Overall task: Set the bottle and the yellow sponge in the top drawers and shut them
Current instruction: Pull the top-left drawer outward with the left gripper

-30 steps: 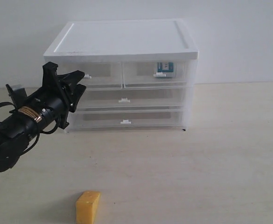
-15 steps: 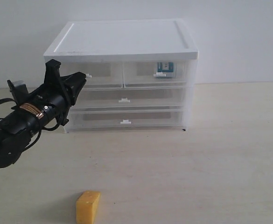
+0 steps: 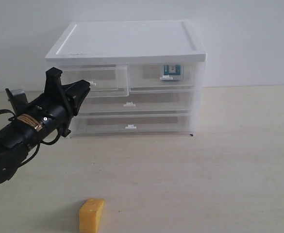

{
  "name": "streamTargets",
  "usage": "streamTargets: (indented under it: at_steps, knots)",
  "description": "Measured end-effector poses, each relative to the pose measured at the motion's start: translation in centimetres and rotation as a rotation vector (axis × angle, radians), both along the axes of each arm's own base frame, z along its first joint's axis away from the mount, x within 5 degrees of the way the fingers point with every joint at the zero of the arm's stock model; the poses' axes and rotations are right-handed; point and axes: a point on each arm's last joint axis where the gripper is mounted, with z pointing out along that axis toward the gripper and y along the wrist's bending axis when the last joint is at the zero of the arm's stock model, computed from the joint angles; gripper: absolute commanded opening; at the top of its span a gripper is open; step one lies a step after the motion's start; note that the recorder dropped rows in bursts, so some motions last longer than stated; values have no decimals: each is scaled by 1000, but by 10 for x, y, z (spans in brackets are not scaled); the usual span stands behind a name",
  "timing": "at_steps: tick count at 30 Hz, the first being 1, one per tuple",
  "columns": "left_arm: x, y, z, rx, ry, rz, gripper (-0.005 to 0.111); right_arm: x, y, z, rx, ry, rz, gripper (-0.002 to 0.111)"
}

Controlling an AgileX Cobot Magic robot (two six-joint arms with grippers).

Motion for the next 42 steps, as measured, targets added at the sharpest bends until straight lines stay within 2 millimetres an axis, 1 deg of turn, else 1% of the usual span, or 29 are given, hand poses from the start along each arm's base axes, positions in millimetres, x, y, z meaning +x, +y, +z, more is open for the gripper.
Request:
streamTargets:
  at_steps: [8, 13, 30, 33, 42]
  knots:
    - [-20, -5, 9, 20, 37, 11, 4, 0, 0, -1, 0, 1, 0, 0]
    - [-32, -5, 11, 35, 44, 12, 4, 0, 0, -1, -1, 2, 1, 0]
    - [-67, 1, 10, 71, 60, -39, 4, 0, 0, -1, 0, 1, 1, 0]
    - [-74, 3, 13, 78, 56, -54, 4, 0, 0, -1, 0, 1, 1, 0]
    - [-100, 7, 11, 125, 71, -103, 4, 0, 0, -1, 0, 1, 1, 0]
